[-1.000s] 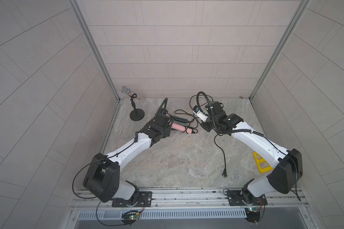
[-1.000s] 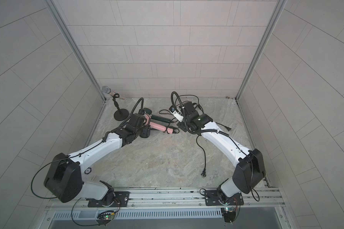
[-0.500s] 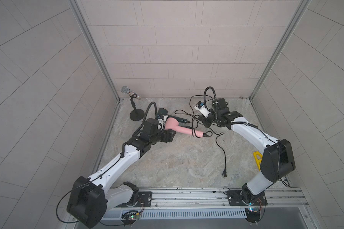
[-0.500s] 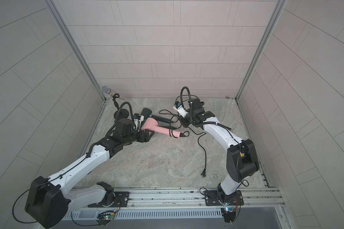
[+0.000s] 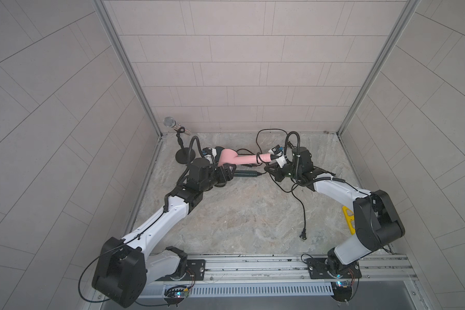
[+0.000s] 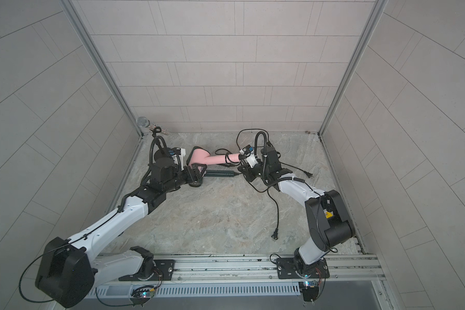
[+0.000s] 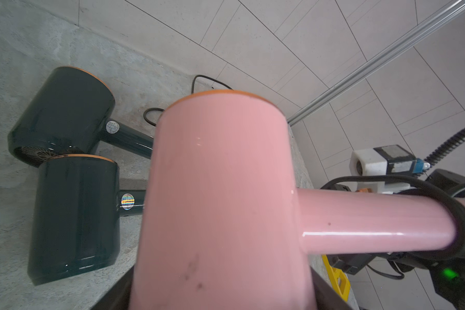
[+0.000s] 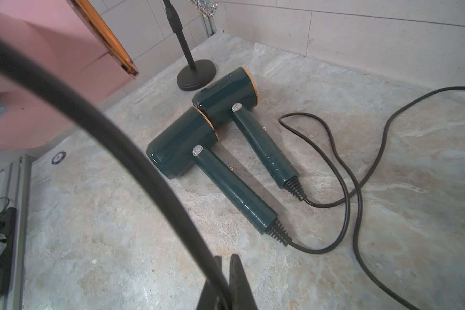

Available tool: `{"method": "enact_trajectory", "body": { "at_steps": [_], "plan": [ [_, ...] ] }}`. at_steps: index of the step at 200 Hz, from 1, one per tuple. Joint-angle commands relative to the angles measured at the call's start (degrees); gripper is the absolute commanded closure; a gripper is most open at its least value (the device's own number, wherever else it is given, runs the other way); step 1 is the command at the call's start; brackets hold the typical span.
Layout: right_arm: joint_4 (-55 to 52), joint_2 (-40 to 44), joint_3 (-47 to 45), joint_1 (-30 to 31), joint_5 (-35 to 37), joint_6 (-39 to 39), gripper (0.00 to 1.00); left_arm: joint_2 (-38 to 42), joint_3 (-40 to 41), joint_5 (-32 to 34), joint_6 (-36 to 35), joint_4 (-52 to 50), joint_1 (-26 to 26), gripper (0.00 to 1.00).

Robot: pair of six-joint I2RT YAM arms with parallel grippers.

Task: Wrap the cord around the hair dryer
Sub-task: Wrap the power cord around the hair dryer.

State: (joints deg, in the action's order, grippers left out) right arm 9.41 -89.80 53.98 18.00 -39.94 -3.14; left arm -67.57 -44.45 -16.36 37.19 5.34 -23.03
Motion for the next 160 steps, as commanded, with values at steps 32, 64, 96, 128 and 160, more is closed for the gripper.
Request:
{"method": "enact_trajectory", "body": {
  "at_steps": [32,64,96,128,160],
  "plan": [
    [5.4,3.3,-4.73,1.14,0.4,-6.7,0.59,0.67,-4.97,6.87,-0.1,-0.79,-0.18,1.0],
    [0.14,4.53,-6.07,0.53,3.71,-2.47,0.33,2.01,-5.34,7.49,-1.74,-7.09,-0.01,1.0],
    [-2.36,7.13,-6.71,-1.28,4.76,-3.31,0.24,3.78,-7.54,12.59,-4.58,-16.56,0.04,1.0],
    [-7.06,7.45,-6.84,-2.15,9.89,-1.61,0.18,4.48,-11.23,15.77,-7.18,-22.74,0.04,1.0],
    [-6.25,8.11,-8.7,-5.69,10.98,-2.88,0.16,4.46,-13.93,17.9,-9.38,-27.06,0.66,1.0]
  ]
}}
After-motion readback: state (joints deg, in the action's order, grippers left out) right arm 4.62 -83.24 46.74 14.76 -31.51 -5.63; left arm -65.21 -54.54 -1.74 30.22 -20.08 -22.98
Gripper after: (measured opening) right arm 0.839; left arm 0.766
